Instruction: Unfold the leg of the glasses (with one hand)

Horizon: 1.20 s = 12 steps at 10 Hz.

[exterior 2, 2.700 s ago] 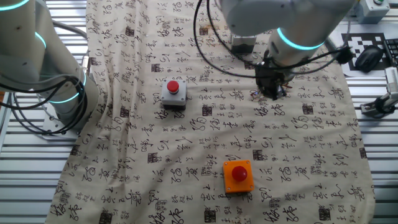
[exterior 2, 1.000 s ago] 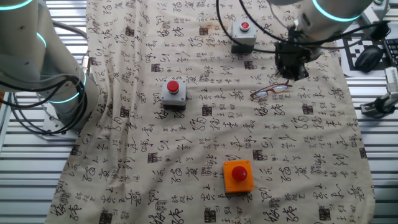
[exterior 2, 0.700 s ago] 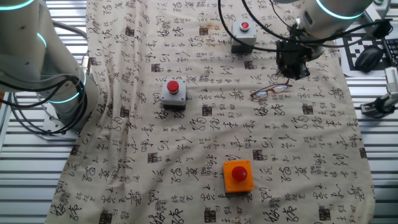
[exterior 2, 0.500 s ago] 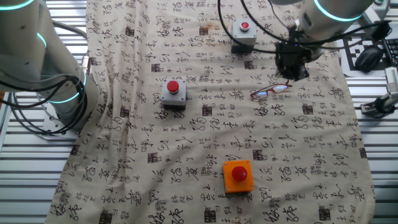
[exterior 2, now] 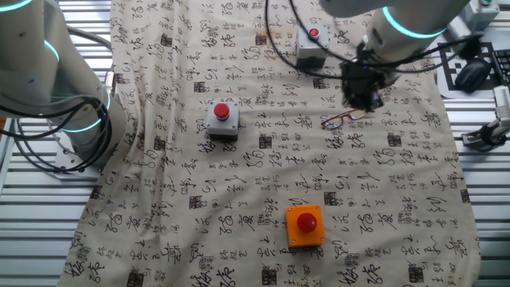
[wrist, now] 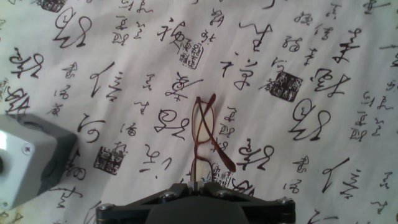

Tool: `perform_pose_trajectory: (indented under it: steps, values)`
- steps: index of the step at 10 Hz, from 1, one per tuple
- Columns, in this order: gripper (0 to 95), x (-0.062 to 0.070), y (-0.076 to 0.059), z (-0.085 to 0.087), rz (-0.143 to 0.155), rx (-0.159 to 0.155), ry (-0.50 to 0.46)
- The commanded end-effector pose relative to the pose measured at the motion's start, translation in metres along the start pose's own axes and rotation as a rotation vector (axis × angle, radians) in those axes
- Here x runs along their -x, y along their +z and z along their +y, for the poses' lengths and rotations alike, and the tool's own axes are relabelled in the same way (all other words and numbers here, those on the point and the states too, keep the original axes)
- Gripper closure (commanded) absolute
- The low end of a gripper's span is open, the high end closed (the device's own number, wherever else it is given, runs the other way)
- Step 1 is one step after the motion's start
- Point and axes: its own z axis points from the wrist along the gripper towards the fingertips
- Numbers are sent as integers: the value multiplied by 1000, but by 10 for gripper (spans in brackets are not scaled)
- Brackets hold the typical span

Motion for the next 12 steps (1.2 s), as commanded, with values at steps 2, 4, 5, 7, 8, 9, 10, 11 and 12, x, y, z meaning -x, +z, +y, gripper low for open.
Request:
perform_pose_trajectory:
  steps: [2, 4, 5, 7, 8, 9, 10, 11, 12]
  values:
    - [950, 4, 7, -2, -9, 1, -2]
    - [950, 9, 13, -6, -13, 1, -7]
    - [950, 12, 13, -7, -14, 1, -9]
    - [950, 17, 13, -7, -12, 0, -8]
    - [950, 22, 11, -7, -11, 0, -8]
    - [950, 26, 8, -6, -8, -3, -7]
    - [950, 31, 6, -5, -5, -3, -4]
    - [950, 33, 4, -4, -4, -3, -3]
    - [950, 35, 3, -4, -1, -4, -2]
